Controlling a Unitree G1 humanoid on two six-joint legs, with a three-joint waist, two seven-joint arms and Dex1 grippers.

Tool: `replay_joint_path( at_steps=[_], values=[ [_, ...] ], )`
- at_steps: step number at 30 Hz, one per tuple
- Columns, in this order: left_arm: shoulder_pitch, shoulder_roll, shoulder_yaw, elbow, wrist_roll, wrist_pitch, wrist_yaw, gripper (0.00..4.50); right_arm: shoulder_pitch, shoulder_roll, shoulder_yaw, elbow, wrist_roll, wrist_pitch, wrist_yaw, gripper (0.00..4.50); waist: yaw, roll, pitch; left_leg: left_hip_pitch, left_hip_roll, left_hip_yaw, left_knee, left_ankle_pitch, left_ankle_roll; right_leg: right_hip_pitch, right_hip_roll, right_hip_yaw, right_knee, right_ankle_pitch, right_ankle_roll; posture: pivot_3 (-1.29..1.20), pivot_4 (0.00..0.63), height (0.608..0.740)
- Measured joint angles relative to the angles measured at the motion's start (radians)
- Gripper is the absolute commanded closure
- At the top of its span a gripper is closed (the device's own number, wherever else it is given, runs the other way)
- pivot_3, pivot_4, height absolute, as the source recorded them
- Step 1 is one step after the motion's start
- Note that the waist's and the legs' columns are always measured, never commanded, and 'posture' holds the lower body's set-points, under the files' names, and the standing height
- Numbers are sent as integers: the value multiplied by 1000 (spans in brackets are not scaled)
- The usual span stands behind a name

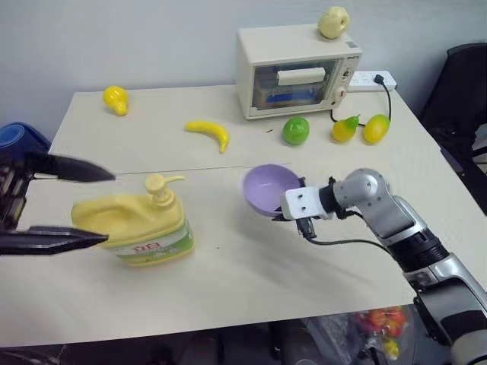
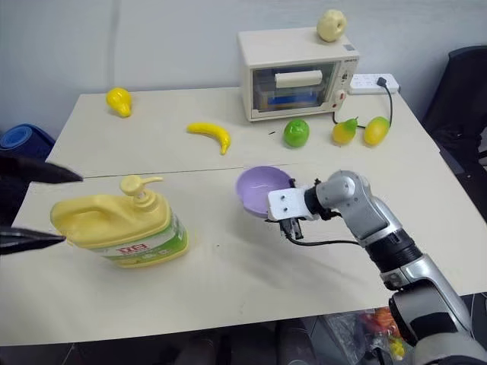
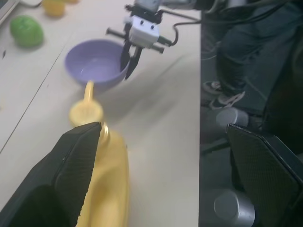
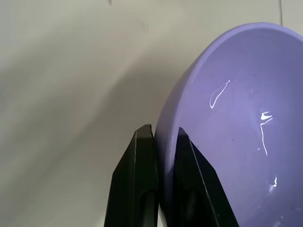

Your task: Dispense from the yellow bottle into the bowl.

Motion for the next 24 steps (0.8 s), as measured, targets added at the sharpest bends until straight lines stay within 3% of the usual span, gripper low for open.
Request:
replay_joint_path(
  at_steps=[2,10,16,22,24],
  values=[
    [33,-7,46,-17,1,2,0,26,0,9,0,60,-26,-46,-47,4500,-1,0,0,1,0,0,0,0,0,0,0,0,0,0,0,0,150,740],
    [117,-29,79,-51,5,-33,16,0,-11,44,-5,200,-58,-139,-127,1991,-3,0,0,1,2,0,0,0,-1,1,0,1,0,0,-1,0,150,740],
    [170,-45,79,-33,24,-91,25,0,14,-8,-110,52,72,-2,-29,20,1,1,1,1,5,0,0,0,-1,1,0,0,-1,0,-1,0,150,740],
    [240,-62,101,6,76,-144,12,0,71,-194,-313,-206,383,276,188,20,23,2,1,1,6,0,0,-1,0,2,1,0,-2,0,-1,0,150,740],
    [262,-63,123,14,93,-164,0,0,117,-302,-373,-242,485,370,288,20,27,3,2,1,5,0,0,-2,1,2,0,0,-2,0,-1,0,150,740]
  ],
)
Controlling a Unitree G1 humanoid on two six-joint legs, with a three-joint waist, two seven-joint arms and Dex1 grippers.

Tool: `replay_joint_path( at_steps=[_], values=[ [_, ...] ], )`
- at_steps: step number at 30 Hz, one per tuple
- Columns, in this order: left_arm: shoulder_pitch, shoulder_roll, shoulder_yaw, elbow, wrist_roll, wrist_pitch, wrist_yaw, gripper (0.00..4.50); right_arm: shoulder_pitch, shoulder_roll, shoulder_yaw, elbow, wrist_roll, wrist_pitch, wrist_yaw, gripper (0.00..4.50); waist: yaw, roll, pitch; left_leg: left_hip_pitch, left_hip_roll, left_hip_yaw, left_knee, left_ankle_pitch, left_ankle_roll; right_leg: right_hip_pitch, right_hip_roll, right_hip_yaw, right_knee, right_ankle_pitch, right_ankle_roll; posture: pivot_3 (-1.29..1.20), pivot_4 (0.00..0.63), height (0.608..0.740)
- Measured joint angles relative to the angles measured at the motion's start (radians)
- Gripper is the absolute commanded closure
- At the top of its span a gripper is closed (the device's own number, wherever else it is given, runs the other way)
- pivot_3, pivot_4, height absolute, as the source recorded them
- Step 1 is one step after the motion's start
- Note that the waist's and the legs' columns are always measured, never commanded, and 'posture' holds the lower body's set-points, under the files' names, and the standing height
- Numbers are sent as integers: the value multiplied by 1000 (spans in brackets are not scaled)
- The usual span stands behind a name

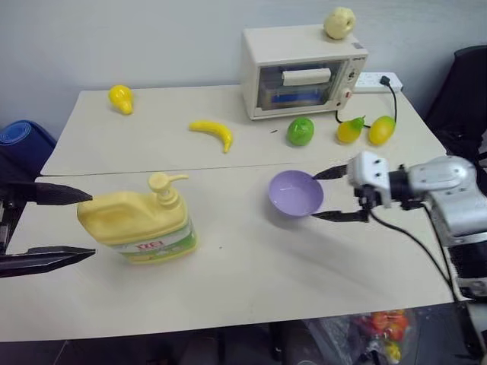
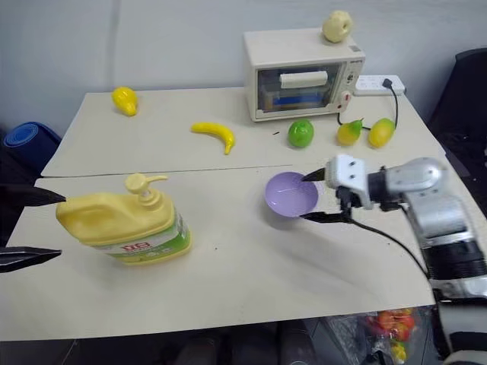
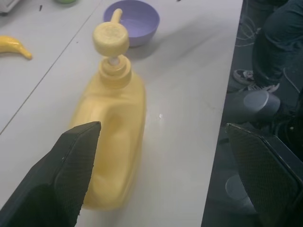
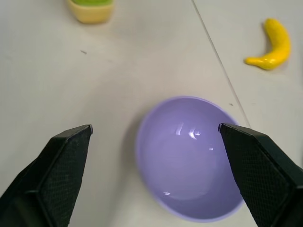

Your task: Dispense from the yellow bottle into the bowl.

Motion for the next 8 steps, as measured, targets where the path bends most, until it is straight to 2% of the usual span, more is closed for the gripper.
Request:
replay_joint_path(
  at_steps=[4,8],
  values=[
    [45,0,100,46,34,-2,-1,0,19,-186,-155,113,96,148,78,20,8,3,2,0,-1,3,0,-1,2,0,0,1,-1,0,0,0,150,740],
    [75,-3,153,75,44,0,-1,0,52,-214,-202,189,106,141,82,20,-5,2,1,3,-1,6,-1,-1,2,0,1,2,-1,0,0,0,150,740]
  ],
)
